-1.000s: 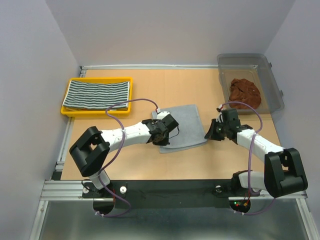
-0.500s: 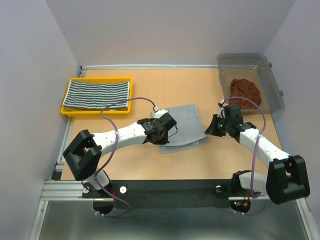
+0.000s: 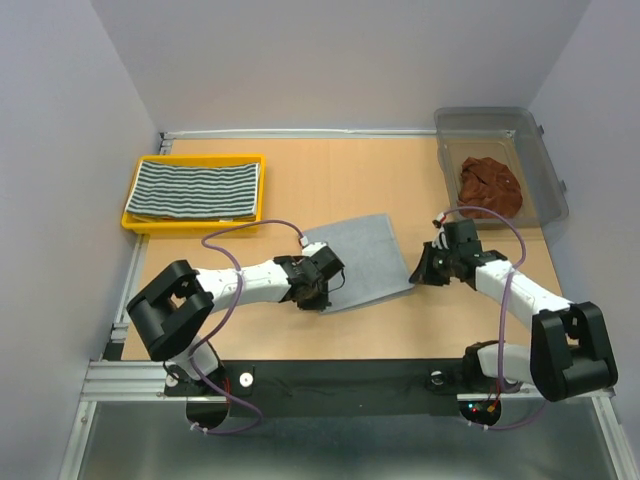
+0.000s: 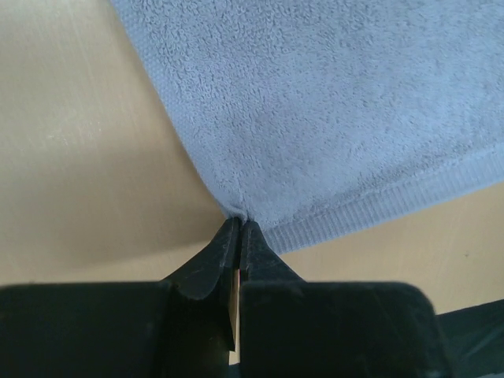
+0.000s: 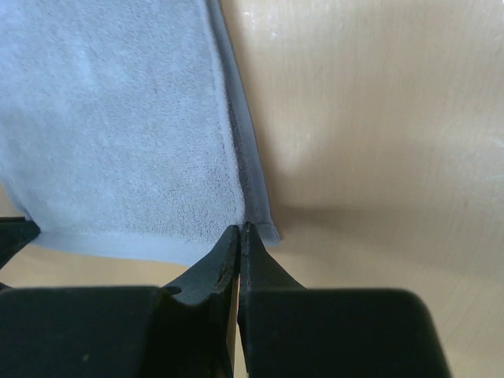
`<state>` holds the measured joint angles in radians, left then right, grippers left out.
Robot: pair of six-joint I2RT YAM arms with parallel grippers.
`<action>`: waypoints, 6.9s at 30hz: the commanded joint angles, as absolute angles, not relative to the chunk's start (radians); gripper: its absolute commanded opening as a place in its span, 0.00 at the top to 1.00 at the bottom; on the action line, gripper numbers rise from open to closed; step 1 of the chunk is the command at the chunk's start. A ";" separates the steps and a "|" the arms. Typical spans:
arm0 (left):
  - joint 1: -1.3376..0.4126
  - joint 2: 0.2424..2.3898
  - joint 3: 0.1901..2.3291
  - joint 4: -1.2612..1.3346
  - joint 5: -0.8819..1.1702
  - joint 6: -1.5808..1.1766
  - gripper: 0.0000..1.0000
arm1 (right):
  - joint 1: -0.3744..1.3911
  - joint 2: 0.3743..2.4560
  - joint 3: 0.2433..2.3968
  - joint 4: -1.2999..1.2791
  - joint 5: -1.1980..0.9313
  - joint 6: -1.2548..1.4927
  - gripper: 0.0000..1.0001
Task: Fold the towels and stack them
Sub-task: Fold the towel
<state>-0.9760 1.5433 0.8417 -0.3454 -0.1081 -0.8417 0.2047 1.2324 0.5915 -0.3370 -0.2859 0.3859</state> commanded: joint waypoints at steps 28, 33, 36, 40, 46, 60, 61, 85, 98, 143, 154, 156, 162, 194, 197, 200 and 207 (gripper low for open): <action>-0.830 1.382 0.966 -0.216 -0.181 -0.727 0.35 | 0.209 1.312 0.791 -0.012 -0.416 0.463 0.51; -0.686 1.508 1.018 -0.017 -0.117 -0.640 0.47 | 0.209 1.521 0.868 0.300 -0.505 0.587 0.51; -0.625 1.610 1.054 0.049 -0.060 -0.612 0.55 | 0.209 1.658 0.890 0.475 -0.541 0.667 0.52; -0.568 1.709 1.045 0.136 -0.005 -0.615 0.66 | 0.209 1.794 0.900 0.651 -0.528 0.718 0.53; -0.506 1.825 0.996 0.210 0.032 -0.638 0.67 | 0.209 1.970 0.865 0.781 -0.468 0.744 0.53; -0.483 1.820 1.042 0.109 0.068 -0.479 0.43 | 0.178 1.643 0.598 0.553 -0.210 0.600 0.53; -0.485 1.797 1.048 0.094 0.061 -0.468 0.40 | 0.179 1.622 0.629 0.493 -0.206 0.557 0.53; -0.477 1.399 1.075 -0.138 -0.136 -0.015 0.10 | 0.196 1.960 1.437 -0.301 -0.609 -0.344 0.53; -0.477 1.407 1.055 -0.115 -0.167 -0.005 0.10 | 0.245 2.071 1.493 -0.319 -0.496 -0.351 0.55; -0.479 1.977 1.462 -0.354 0.037 0.095 0.41 | 0.282 2.046 1.331 -0.321 -0.318 -0.387 0.99; -0.477 2.085 1.471 -0.426 0.029 0.043 0.50 | 0.284 2.029 1.319 -0.319 -0.291 -0.390 0.99; -0.477 2.098 1.470 -0.443 0.050 0.034 0.54 | 0.284 2.028 1.316 -0.319 -0.288 -0.390 0.99; -0.474 2.148 1.457 -0.465 0.119 0.028 0.69 | 0.287 2.013 1.310 -0.319 -0.276 -0.390 0.99; -0.494 1.708 1.293 -0.256 0.011 0.071 1.00 | 0.311 1.714 1.256 -0.318 -0.216 -0.305 0.99; -0.505 1.649 1.215 -0.238 0.040 0.031 1.00 | 0.327 1.662 1.212 -0.319 -0.230 -0.279 0.99; -0.526 1.599 1.135 -0.229 0.054 -0.030 1.00 | 0.337 1.589 1.140 -0.319 -0.268 -0.238 0.99; -0.572 1.468 0.967 -0.207 0.072 -0.150 1.00 | 0.353 1.431 0.973 -0.318 -0.330 -0.114 0.99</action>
<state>-0.5591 1.5536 1.0054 -0.2218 0.0719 -0.0738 0.3458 1.4956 1.0183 -0.3180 -0.3031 -0.1921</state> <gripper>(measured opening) 0.030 0.034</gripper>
